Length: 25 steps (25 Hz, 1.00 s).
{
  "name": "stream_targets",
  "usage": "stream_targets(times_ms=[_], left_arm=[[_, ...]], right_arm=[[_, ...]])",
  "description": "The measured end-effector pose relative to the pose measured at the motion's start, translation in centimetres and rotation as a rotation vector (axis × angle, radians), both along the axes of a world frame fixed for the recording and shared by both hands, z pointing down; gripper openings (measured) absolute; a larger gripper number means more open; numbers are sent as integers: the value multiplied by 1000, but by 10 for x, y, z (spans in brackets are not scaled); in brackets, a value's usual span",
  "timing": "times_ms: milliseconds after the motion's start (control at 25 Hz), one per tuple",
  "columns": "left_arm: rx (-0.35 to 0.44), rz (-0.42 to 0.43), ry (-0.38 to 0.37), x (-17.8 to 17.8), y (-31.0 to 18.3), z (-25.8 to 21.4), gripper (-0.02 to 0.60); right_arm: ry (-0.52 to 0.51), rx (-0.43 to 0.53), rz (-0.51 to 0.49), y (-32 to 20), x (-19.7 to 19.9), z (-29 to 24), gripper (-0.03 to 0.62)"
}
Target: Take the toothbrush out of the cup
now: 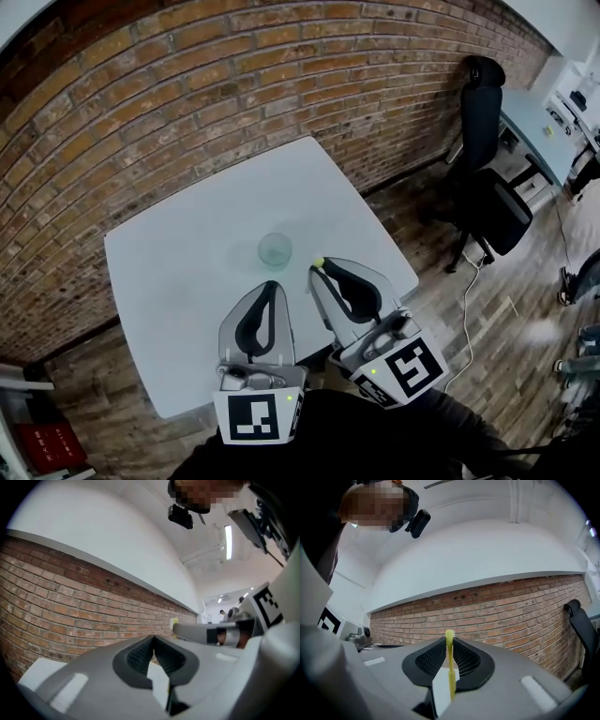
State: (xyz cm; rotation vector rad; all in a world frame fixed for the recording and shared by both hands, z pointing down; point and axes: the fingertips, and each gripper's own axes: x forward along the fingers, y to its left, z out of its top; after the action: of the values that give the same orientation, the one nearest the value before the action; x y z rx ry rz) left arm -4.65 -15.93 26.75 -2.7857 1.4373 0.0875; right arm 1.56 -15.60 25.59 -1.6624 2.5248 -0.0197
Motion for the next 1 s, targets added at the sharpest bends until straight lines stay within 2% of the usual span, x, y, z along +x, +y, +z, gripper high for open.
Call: stream_targets(times_ms=[360, 1000], left_arm=[[25, 23, -15, 4, 2, -8, 9], [16, 5, -19, 9, -3, -5, 9]], right_arm=[[-12, 7, 5, 0, 2, -3, 48], [-13, 8, -28, -4, 3, -5, 48]])
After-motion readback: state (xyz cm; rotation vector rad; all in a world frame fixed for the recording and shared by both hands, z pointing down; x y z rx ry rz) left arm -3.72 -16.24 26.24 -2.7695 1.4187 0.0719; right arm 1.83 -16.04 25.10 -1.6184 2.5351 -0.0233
